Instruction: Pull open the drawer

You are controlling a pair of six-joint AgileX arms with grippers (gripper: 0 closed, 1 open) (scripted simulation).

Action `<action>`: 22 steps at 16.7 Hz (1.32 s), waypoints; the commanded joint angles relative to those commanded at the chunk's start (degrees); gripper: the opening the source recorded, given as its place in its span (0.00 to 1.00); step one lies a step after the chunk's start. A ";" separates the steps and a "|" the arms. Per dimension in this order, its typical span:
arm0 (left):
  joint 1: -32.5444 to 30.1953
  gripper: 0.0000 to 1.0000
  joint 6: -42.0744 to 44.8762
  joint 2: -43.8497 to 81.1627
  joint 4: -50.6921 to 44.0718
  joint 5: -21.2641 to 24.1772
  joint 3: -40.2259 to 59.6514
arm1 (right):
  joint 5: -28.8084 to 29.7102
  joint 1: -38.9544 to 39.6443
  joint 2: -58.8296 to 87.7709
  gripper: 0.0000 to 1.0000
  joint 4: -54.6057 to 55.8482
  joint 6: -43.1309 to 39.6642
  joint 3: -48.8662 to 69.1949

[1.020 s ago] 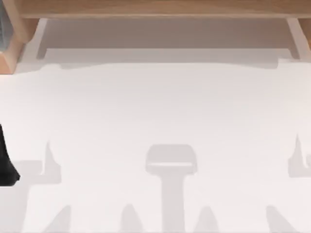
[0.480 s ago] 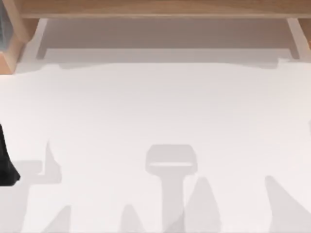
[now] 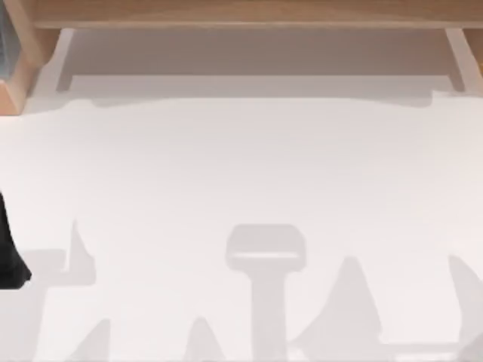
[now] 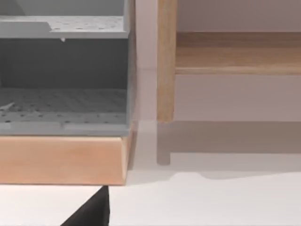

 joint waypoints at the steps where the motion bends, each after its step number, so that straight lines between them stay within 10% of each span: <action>1: 0.00 1.00 0.00 0.00 0.00 0.00 0.00 | 0.00 0.00 0.00 1.00 0.00 0.00 0.00; 9: 0.00 1.00 0.00 0.00 0.00 0.00 0.00 | 2.05 0.89 12.17 1.00 8.09 -12.93 5.42; 22: 0.00 1.00 0.00 0.00 0.00 0.00 0.00 | 11.48 10.08 66.40 1.00 40.39 -78.68 25.42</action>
